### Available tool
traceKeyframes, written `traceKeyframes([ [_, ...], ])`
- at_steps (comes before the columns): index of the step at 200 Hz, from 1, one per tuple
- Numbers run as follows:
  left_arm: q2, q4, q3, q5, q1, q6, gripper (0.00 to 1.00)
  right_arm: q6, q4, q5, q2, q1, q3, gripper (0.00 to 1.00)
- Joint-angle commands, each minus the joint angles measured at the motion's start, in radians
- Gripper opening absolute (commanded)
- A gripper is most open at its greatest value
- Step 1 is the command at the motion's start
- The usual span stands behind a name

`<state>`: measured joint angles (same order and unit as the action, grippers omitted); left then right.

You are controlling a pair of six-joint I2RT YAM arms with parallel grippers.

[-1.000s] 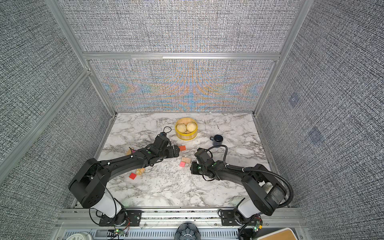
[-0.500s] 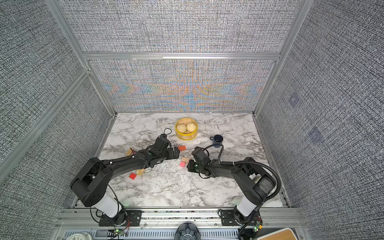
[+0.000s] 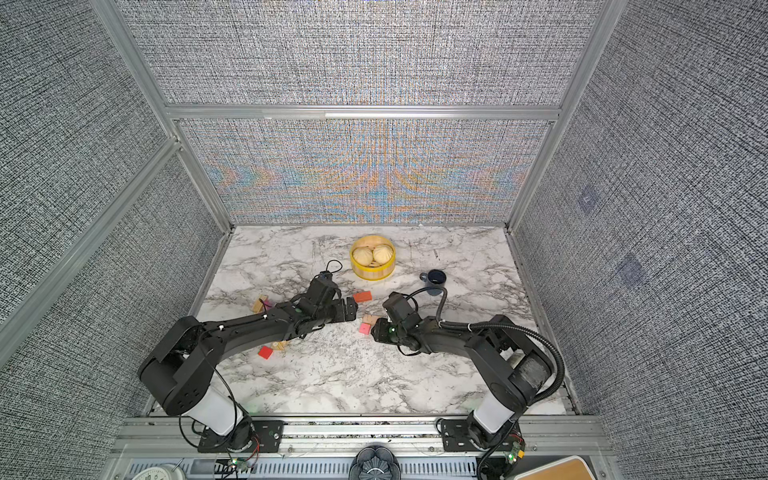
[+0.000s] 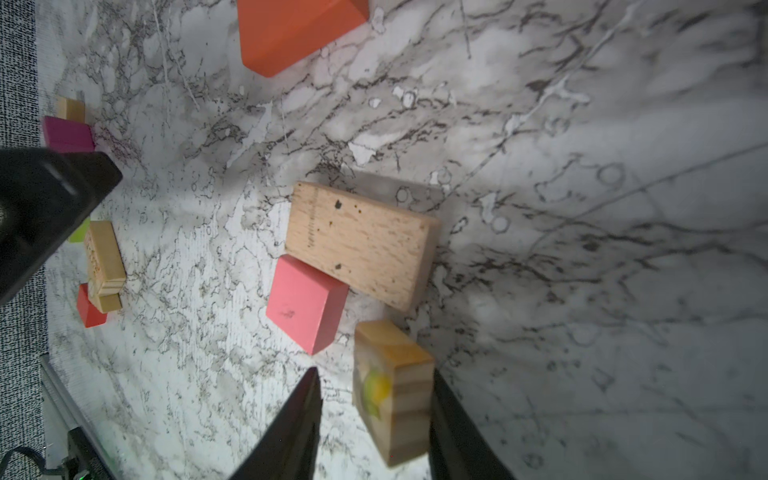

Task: Build the wood block tower
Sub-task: 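Carry the corn-sticker block beside the pink cube and open the right gripper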

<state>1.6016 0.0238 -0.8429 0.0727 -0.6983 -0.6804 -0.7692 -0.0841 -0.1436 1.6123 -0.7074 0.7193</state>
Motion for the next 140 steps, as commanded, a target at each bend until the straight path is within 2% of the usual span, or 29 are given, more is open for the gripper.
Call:
traceKeyframes([
  [1,-0.017,-0.015,0.011,0.013,0.0,0.01,0.99,0.028,0.05,0.015,-0.016,0.002,0.007,0.47],
  [22,-0.032,-0.01,0.026,0.018,0.0,0.01,0.98,0.044,0.079,0.028,-0.037,0.002,0.012,0.48],
  [30,-0.037,-0.009,0.03,0.016,0.0,0.013,0.94,0.05,0.091,0.033,-0.045,0.003,0.011,0.48],
  [42,-0.04,-0.007,0.036,0.012,0.0,0.02,0.82,0.06,0.109,0.042,-0.058,0.003,0.012,0.48],
  [59,-0.043,-0.004,0.048,0.017,0.0,0.024,0.57,0.077,0.129,0.05,-0.07,0.004,0.012,0.48],
  [73,-0.045,-0.002,0.059,0.021,0.0,0.019,0.46,0.092,0.153,0.063,-0.078,0.003,0.015,0.47],
  [89,-0.043,-0.014,0.069,0.012,0.0,0.019,0.35,0.102,0.167,0.074,-0.086,0.004,0.01,0.39],
  [106,-0.031,-0.024,0.068,-0.014,0.0,0.019,0.23,0.112,0.181,0.078,-0.089,0.006,0.01,0.18],
  [123,-0.012,-0.027,0.06,-0.033,-0.001,0.018,0.06,0.116,0.186,0.077,-0.088,0.007,0.009,0.01],
  [131,-0.001,-0.03,0.056,-0.038,-0.001,0.016,0.0,0.116,0.186,0.075,-0.086,0.008,0.008,0.0],
  [140,0.011,-0.03,0.049,-0.046,-0.002,0.013,0.0,0.118,0.185,0.074,-0.08,0.01,0.009,0.0],
])
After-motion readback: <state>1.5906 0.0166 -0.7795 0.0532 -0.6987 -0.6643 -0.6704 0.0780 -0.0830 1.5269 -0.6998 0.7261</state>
